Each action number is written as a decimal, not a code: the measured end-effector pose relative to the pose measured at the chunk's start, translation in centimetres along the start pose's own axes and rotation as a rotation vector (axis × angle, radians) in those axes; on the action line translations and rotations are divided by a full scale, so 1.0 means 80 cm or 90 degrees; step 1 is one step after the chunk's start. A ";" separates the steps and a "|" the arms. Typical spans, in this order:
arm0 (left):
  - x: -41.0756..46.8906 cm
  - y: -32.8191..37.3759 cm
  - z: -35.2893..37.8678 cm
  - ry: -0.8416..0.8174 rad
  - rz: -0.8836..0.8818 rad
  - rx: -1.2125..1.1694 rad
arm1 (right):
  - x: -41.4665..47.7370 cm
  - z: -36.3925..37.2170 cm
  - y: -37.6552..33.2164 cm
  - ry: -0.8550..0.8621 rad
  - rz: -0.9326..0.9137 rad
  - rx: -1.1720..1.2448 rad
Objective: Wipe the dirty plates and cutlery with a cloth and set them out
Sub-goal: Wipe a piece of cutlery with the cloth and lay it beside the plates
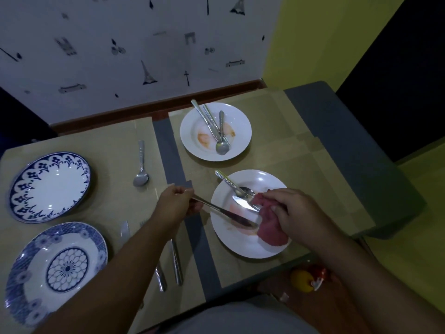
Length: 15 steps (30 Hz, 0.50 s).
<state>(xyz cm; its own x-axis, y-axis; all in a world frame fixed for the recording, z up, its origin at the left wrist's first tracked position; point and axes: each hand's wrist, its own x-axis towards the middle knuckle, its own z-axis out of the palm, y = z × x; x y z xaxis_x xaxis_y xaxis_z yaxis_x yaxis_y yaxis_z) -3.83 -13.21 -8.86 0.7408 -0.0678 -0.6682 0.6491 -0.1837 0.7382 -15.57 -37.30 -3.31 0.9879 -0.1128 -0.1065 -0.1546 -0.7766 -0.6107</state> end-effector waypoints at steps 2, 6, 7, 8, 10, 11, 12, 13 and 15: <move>-0.012 -0.006 -0.014 -0.010 -0.013 -0.050 | 0.003 0.004 -0.008 -0.004 -0.001 -0.005; -0.033 -0.021 -0.031 -0.002 -0.046 -0.176 | 0.008 0.011 -0.023 0.010 -0.028 0.010; -0.038 -0.024 -0.033 -0.004 -0.059 -0.198 | 0.008 0.013 -0.027 0.010 -0.030 0.014; -0.044 -0.026 -0.034 -0.014 -0.078 -0.222 | 0.008 0.015 -0.032 0.008 -0.030 0.018; -0.056 -0.030 -0.034 -0.058 -0.121 -0.261 | 0.009 0.018 -0.040 0.019 -0.038 0.026; -0.062 -0.032 -0.034 -0.090 -0.142 -0.263 | 0.010 0.020 -0.043 0.031 -0.044 0.026; -0.067 -0.033 -0.033 -0.128 -0.165 -0.258 | 0.010 0.022 -0.046 0.040 -0.047 0.026; -0.071 -0.035 -0.031 -0.167 -0.188 -0.250 | 0.010 0.024 -0.046 0.044 -0.052 0.026; -0.076 -0.037 -0.028 -0.257 -0.224 -0.228 | 0.013 0.031 -0.043 0.028 -0.060 0.020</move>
<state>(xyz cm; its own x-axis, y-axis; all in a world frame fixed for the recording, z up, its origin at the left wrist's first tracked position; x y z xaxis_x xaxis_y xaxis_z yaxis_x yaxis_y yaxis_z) -9.90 -10.07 -6.79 0.3950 -0.4401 -0.8064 0.9107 0.0720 0.4068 -14.03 -33.19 -3.23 0.9976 -0.0680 -0.0137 -0.0609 -0.7651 -0.6410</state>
